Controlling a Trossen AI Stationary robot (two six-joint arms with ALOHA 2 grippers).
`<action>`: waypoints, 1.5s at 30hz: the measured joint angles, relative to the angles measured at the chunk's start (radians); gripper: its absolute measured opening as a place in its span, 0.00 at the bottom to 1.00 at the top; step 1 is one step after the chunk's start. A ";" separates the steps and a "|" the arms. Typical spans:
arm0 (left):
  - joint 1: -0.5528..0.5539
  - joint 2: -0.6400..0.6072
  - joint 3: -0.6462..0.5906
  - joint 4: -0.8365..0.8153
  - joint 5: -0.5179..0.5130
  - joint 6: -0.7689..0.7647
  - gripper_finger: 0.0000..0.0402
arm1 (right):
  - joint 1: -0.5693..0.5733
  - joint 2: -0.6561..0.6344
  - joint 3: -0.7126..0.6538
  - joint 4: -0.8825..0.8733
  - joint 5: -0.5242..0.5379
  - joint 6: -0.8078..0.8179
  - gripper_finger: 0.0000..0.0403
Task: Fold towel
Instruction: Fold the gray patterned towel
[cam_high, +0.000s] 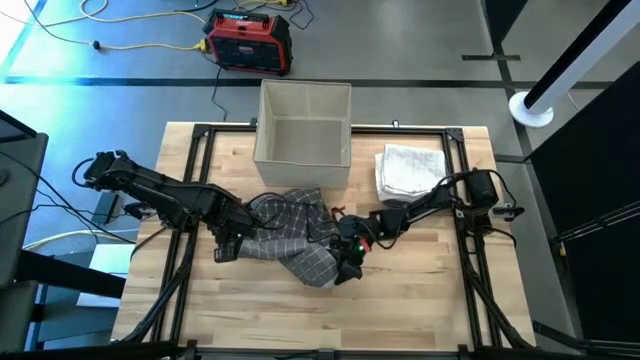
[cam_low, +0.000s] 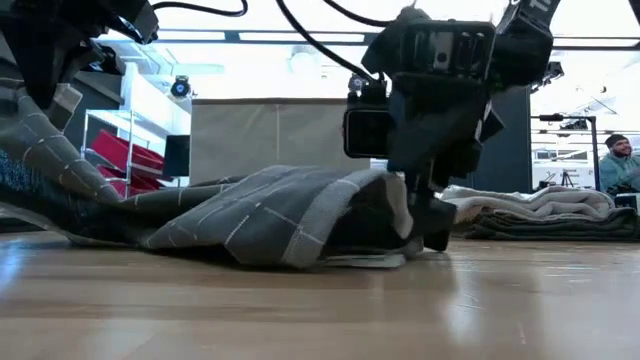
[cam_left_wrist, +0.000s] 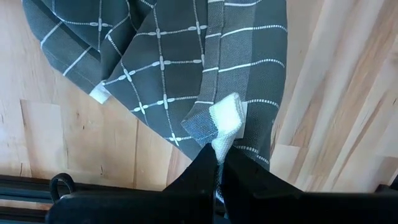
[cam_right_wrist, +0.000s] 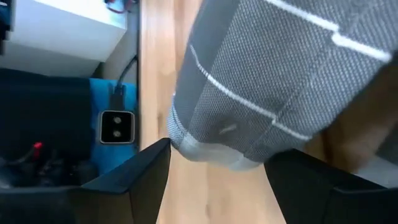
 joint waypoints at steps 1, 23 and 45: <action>0.000 0.000 0.000 0.000 0.000 -0.004 0.00 | -0.001 0.001 0.000 0.009 0.010 0.003 0.60; 0.000 0.000 0.003 -0.002 -0.043 -0.024 0.00 | -0.004 -0.148 -0.006 -0.309 0.093 -0.058 0.00; -0.022 -0.043 0.694 0.236 -0.754 0.293 0.00 | 0.070 -0.819 0.543 -0.872 1.024 -0.502 0.00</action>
